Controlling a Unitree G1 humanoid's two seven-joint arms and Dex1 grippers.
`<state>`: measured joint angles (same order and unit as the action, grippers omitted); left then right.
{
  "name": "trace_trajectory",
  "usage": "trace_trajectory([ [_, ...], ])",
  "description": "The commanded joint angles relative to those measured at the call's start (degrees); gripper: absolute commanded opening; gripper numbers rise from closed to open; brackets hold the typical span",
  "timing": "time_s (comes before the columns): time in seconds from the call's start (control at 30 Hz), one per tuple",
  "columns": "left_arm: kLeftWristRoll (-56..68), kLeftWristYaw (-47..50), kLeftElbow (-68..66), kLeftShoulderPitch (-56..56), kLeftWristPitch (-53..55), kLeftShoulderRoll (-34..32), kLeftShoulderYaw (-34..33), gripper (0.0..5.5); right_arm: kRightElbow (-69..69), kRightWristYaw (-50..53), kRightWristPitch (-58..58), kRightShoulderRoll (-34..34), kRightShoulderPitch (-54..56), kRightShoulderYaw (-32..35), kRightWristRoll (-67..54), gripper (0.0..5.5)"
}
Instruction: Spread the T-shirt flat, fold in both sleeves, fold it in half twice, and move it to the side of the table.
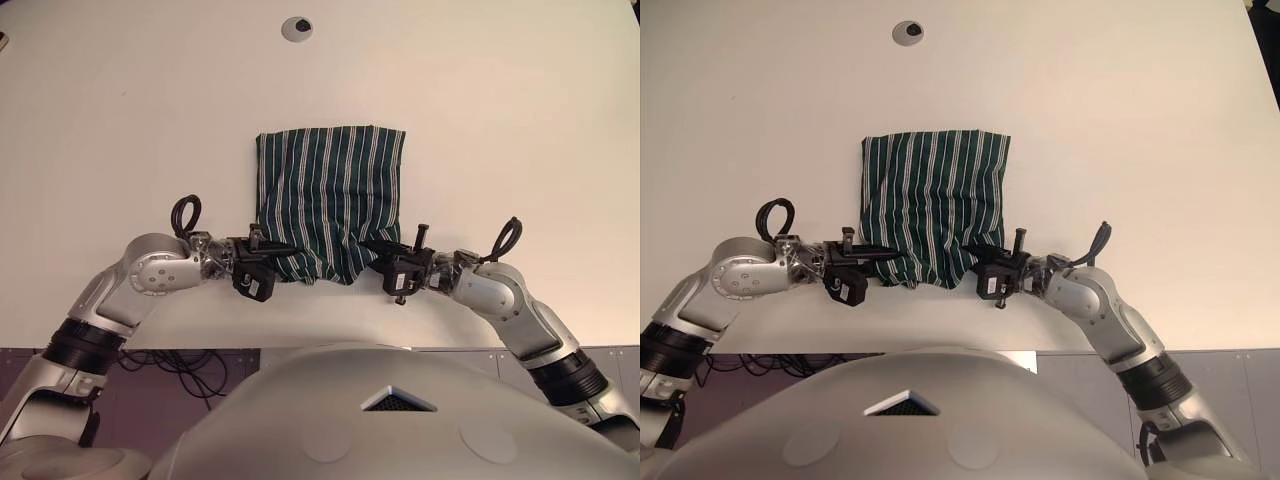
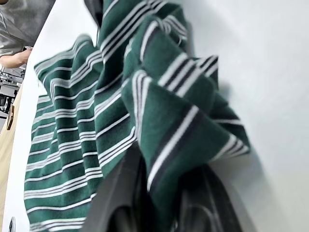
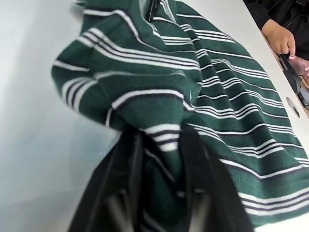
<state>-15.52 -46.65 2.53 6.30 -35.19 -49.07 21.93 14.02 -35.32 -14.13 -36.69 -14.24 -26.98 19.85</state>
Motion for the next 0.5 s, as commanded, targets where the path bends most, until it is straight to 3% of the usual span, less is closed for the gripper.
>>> trace_trajectory([
  [0.03,1.78,-7.69,-3.66,4.18,9.90,-3.28,2.35,0.19,-5.45,-5.43,8.72,-5.73,-4.22,1.04,1.13,0.29],
  [0.33,34.73,-20.11,13.38,15.54,25.31,-12.94,-4.41,0.12,17.86,-16.70,16.69,-15.89,-18.39,9.08,-24.89,0.19],
  [0.5,40.23,-13.95,18.79,17.35,34.14,-10.57,-11.58,0.11,26.26,-16.97,23.29,-14.16,-18.25,13.89,-37.54,0.18],
])
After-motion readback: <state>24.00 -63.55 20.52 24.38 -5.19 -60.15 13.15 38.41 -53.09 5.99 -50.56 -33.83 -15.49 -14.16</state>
